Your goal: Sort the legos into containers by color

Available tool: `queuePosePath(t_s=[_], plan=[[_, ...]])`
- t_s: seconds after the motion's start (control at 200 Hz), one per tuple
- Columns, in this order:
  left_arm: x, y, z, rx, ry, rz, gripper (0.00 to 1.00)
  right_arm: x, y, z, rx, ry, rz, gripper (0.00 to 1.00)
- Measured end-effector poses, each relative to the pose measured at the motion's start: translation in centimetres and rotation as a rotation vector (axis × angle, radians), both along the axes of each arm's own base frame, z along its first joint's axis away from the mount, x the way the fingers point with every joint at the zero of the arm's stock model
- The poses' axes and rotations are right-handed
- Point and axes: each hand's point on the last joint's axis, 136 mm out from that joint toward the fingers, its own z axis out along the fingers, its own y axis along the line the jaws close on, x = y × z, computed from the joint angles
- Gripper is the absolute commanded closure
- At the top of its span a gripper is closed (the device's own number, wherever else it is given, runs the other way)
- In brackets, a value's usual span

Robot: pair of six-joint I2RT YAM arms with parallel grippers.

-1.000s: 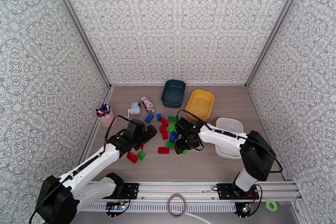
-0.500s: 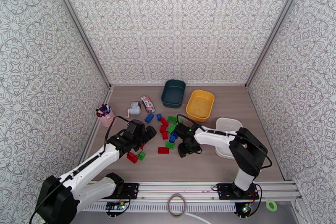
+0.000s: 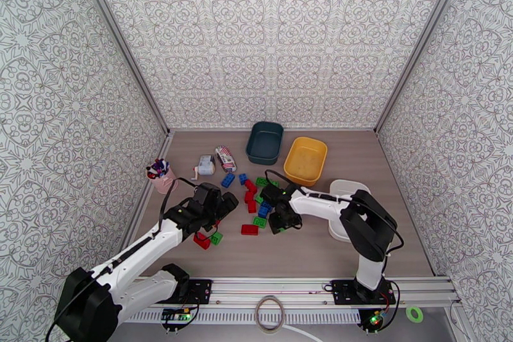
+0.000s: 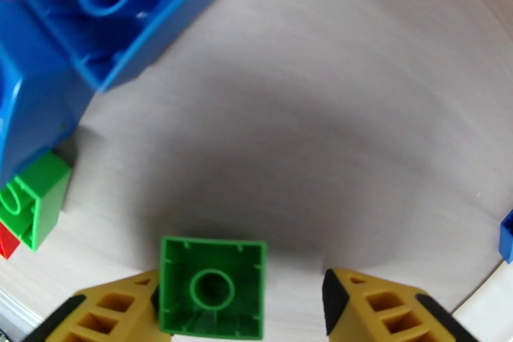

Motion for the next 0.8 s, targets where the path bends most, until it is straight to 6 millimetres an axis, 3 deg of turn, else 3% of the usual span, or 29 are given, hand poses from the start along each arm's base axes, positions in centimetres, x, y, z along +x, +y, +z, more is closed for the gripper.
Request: queuePosePath(t_s=[0.315, 0.475, 0.62, 0.8], plan=[[-0.1, -0.4, -1.1, 0.002, 0.043, -0.014, 0.02, 0.0, -0.4, 0.0, -0.003, 0.014, -0.018, 0.62], [0.2, -1.5, -1.6, 0.006, 0.068, -0.054, 0.02, 0.6, -0.8, 0.5, 0.014, 0.013, -0.051, 0.67], [1.4, -4.1, -0.4, -0.001, 0.037, -0.13, 0.02, 1.8, -1.6, 2.9, 0.065, -0.031, -0.108, 0.69], [2.9, -9.0, 1.6, -0.006, -0.029, -0.27, 0.02, 3.6, -3.6, 7.0, 0.135, -0.116, -0.206, 0.73]])
